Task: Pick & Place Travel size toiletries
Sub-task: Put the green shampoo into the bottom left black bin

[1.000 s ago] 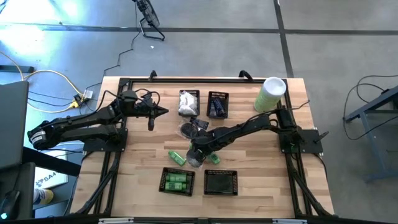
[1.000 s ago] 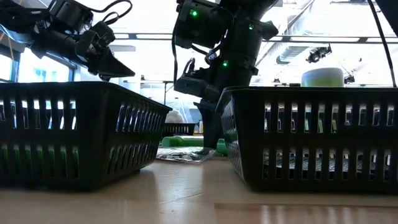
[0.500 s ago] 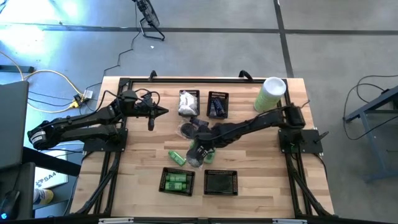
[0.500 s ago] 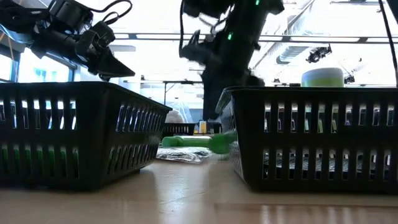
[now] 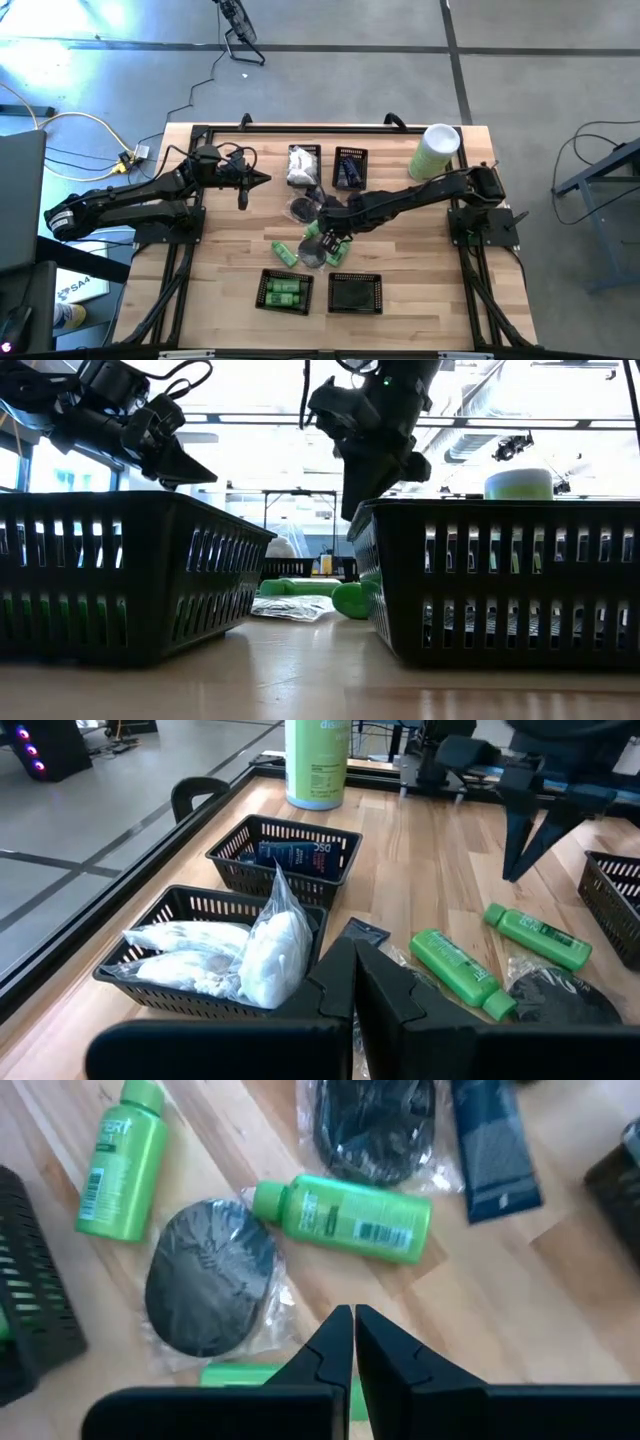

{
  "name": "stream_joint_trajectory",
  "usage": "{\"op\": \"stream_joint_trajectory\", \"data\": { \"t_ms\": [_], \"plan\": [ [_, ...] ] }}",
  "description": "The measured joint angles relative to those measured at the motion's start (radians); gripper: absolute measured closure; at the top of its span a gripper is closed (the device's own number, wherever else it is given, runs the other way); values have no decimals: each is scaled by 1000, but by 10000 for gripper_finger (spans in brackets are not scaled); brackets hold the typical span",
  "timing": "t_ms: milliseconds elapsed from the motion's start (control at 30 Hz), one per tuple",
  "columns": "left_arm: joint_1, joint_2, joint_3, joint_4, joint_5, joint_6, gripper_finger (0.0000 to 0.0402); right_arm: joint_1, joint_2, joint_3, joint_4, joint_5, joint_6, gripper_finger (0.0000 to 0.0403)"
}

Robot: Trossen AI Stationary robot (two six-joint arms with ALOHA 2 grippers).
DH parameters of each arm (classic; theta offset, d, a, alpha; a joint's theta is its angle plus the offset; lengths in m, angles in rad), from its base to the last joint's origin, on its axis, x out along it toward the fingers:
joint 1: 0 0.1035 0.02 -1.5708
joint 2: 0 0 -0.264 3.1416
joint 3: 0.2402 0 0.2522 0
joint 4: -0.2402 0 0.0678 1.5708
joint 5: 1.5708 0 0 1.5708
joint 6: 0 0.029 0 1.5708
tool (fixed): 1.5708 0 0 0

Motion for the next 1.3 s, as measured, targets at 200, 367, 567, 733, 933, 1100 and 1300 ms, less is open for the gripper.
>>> {"op": "stream_joint_trajectory", "data": {
  "t_ms": [200,367,567,733,933,1100,1300],
  "plan": [
    [0,0,0,-8,0,0,402,1,4,0,-28,6,44,400],
    [0,0,0,-7,0,0,402,2,4,0,-30,1,44,400],
    [0,0,0,-8,0,0,402,2,4,0,-30,0,37,400],
    [0,0,0,-7,0,0,402,2,4,0,-29,-35,-58,400],
    [0,0,0,-7,0,0,402,3,4,0,-29,-73,-403,400],
    [0,0,0,-8,0,0,402,0,4,0,-29,-73,-662,400],
    [0,0,0,-7,0,-1,402,-1,4,0,-72,-77,-862,400]
  ]
}}
